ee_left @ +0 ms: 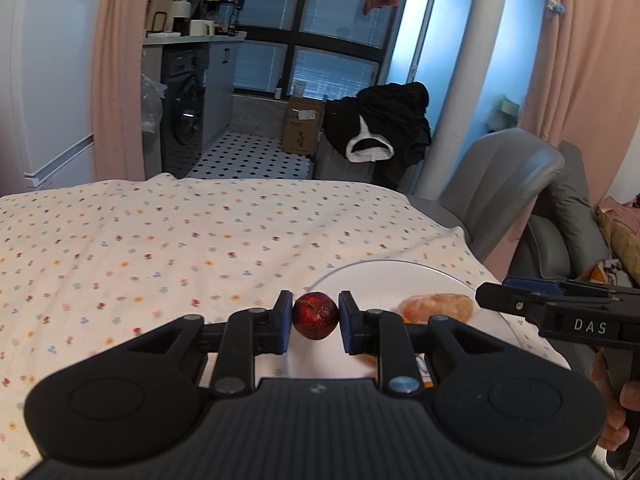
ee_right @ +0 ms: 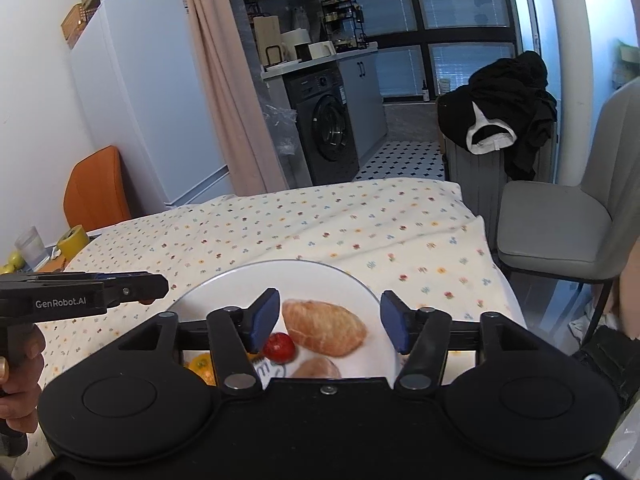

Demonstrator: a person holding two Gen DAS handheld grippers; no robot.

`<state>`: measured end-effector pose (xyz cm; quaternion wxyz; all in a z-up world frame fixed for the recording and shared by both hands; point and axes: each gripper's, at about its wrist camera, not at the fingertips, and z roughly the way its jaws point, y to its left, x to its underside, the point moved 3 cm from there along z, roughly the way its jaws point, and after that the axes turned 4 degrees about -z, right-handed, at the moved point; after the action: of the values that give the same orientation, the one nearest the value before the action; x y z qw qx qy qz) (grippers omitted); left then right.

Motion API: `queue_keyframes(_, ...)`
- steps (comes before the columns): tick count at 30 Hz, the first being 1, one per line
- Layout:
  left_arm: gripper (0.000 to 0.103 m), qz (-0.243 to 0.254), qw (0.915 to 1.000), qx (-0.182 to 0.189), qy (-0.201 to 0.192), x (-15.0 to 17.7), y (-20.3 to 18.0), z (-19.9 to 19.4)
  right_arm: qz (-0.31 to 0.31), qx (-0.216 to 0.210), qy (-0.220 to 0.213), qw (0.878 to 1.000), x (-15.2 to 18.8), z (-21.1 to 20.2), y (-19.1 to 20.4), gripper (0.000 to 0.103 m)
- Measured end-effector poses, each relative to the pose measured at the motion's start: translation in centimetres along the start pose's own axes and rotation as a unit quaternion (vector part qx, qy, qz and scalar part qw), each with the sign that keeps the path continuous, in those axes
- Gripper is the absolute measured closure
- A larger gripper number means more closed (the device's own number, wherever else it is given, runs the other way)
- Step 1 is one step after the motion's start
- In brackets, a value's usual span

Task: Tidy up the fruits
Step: 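Open left tool to drop the red cherry onto the plate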

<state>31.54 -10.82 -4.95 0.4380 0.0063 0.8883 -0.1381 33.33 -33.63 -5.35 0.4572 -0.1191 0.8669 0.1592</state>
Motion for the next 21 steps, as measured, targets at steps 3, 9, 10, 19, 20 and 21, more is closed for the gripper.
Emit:
queue_keyframes(3,0.078,0.002,1.0,0.004,0.001,0.1,-0.5,0.0,0.007,0.0,0.0,1.0,0.4,-0.4,-0.3,0.045)
queue_keyframes(9,0.073,-0.004,1.0,-0.007,0.001,0.1,-0.7,-0.8,0.02,-0.014,-0.004,1.0,0.6,-0.8,-0.2,0.04)
queue_keyframes(10,0.073,-0.006,0.9999,-0.01,0.001,0.2,-0.7,-1.0,0.025,-0.02,-0.006,0.999,0.7,-0.9,-0.1,0.038)
queue_keyframes(19,0.052,-0.007,0.9995,-0.028,-0.007,0.7,-0.7,-3.9,0.024,-0.032,-0.02,0.999,0.8,-2.8,0.8,0.026)
queue_keyframes(20,0.051,-0.007,0.9995,-0.029,-0.007,0.8,-0.7,-4.2,0.023,-0.033,-0.023,0.999,0.7,-3.1,0.9,0.024)
queue_keyframes(21,0.051,-0.006,0.9995,-0.03,-0.007,0.8,-0.7,-4.5,0.021,-0.033,-0.024,0.999,0.7,-3.3,1.1,0.023)
